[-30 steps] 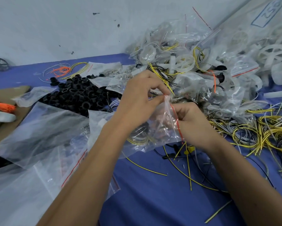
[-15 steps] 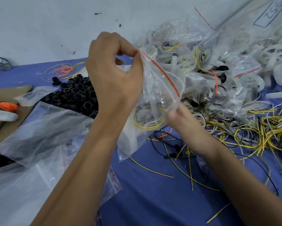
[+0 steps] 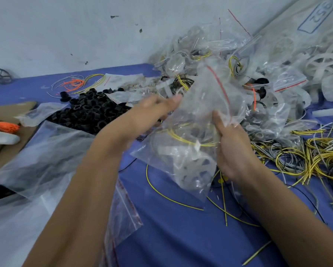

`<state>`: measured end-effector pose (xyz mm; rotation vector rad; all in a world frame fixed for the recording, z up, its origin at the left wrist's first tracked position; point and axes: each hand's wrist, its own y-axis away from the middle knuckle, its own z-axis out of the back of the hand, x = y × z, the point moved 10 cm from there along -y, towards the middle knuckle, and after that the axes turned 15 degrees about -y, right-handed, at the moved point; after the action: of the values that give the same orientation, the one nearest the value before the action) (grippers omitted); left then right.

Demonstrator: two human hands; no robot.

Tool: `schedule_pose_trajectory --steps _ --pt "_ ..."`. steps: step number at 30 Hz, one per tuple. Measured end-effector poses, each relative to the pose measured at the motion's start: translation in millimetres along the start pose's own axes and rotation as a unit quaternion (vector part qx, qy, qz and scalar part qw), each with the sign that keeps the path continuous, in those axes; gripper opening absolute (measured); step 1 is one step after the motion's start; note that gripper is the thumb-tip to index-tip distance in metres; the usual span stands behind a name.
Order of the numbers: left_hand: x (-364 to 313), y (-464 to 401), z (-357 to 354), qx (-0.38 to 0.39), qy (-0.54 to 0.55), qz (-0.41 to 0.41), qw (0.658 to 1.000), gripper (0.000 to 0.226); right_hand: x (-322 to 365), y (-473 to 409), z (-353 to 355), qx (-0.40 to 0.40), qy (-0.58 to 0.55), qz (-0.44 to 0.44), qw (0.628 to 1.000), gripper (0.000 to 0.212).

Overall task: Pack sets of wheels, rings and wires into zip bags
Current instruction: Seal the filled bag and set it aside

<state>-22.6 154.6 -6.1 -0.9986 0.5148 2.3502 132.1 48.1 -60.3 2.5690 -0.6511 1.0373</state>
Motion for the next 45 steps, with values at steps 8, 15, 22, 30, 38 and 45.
schedule_pose_trajectory --steps 8,15,22,30,38,45 --pt "-13.8 22.4 -66.4 0.269 0.025 -0.145 0.952 0.052 19.1 2.5 6.4 -0.014 0.062 0.032 0.997 0.027" --pt "1.5 11.7 -59.6 0.223 0.079 -0.110 0.965 0.041 6.9 -4.8 16.3 -0.035 0.069 -0.040 0.996 0.050" --pt "14.4 1.8 -56.0 0.178 0.100 -0.042 0.978 0.030 -10.5 -4.4 2.3 0.056 0.041 -0.115 0.991 0.060" --pt "10.6 9.8 -48.9 0.184 0.085 -0.058 0.977 0.083 8.3 -3.3 12.7 0.016 0.108 -0.021 0.994 0.036" --pt "-5.2 29.4 -69.3 0.320 0.050 -0.147 0.934 0.016 16.9 -1.1 4.6 0.052 0.149 0.052 0.986 0.044" --pt "-5.5 27.5 -85.6 0.324 0.049 -0.155 0.932 0.057 37.8 2.8 -3.1 0.047 0.261 0.181 0.947 0.020"
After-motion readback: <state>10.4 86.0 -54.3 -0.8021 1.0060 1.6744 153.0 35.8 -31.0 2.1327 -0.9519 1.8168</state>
